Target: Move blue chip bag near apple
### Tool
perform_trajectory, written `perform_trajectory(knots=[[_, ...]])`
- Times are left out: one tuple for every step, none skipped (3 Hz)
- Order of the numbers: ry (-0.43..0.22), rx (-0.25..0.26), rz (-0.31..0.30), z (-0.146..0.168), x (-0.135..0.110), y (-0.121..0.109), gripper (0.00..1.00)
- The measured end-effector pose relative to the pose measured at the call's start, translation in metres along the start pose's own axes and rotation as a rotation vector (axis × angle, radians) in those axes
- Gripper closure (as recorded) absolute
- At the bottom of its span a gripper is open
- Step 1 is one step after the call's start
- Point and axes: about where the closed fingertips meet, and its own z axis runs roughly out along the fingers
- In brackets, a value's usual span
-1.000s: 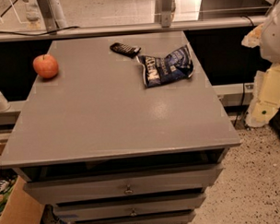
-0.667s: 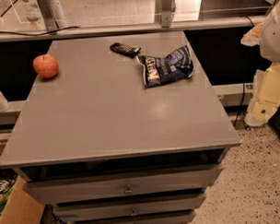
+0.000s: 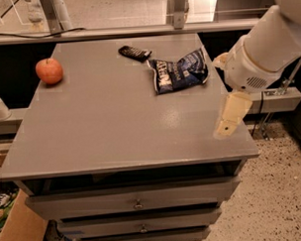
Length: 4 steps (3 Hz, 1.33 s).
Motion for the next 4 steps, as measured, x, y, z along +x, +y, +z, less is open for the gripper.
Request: perform_trajectory(knots=[[-0.059, 0.045, -0.047, 0.046, -0.018, -0.038, 0.00], [-0.100, 0.099, -0.094, 0.080, -0.031, -0.079, 0.00], [-0.108, 0.129, -0.129, 0.110, -0.038, -0.117, 0.00], [-0.092, 0.161, -0.154, 0.130, -0.043, -0.159, 0.00]])
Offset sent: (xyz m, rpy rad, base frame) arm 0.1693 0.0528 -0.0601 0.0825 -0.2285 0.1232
